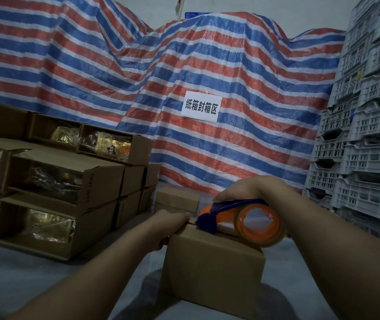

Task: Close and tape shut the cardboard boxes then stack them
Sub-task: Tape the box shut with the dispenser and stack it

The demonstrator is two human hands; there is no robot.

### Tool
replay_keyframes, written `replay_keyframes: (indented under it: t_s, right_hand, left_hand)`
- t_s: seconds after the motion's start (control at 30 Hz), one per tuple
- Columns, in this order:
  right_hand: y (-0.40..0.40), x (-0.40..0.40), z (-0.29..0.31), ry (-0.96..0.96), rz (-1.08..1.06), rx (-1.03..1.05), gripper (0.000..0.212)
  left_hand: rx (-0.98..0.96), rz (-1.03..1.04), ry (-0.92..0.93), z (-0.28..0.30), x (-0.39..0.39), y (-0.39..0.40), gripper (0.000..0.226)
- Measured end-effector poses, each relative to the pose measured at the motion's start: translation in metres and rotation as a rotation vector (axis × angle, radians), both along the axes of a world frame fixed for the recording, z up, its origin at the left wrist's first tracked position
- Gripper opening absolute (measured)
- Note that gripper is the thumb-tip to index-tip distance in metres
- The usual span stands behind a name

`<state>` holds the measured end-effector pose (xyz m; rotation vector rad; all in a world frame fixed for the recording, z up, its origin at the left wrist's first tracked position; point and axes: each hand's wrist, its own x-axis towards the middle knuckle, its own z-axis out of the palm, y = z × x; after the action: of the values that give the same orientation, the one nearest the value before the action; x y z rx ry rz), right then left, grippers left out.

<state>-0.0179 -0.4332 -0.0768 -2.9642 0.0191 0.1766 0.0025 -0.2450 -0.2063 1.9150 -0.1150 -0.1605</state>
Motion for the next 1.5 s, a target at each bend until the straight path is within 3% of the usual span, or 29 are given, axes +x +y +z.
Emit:
replay_keyframes:
  t_s: [0.33,0.57,0.73,0.83,1.1,1.3,1.4,1.5]
  right_hand:
    - [0.002,-0.004,0.005,0.036,-0.027,-0.05,0.039]
    - [-0.02,-0.011,0.012,0.054,-0.042,0.05,0.051]
    - [-0.027,-0.012,0.014,0.033,-0.054,-0.051,0.055]
    - [-0.051,-0.02,0.015,0.018,-0.131,-0.124,0.06]
    - [-0.136,-0.053,-0.016,-0.068,-0.158,-0.048,0.078]
    - [-0.144,-0.056,-0.037,-0.092,-0.167,-0.006,0.063]
    - [-0.147,-0.06,-0.042,-0.113,-0.175,0.074,0.063]
    - [-0.149,-0.06,-0.046,-0.141,-0.148,0.125,0.057]
  left_hand:
    - [0.173,-0.052,0.07,0.004,-0.006,0.007,0.041]
    - [0.21,-0.088,0.113,0.01,-0.014,0.007,0.041]
    - [0.238,-0.1,0.127,0.013,-0.016,0.006,0.042]
    - [0.242,-0.098,0.131,0.012,-0.016,0.007,0.042]
    - [0.229,-0.068,0.142,0.013,-0.02,0.004,0.046]
    - [0.233,-0.036,0.157,0.016,-0.023,0.003,0.056]
    - [0.391,0.022,0.082,0.026,-0.024,-0.003,0.056]
    - [0.93,0.107,-0.39,0.039,-0.031,-0.014,0.037]
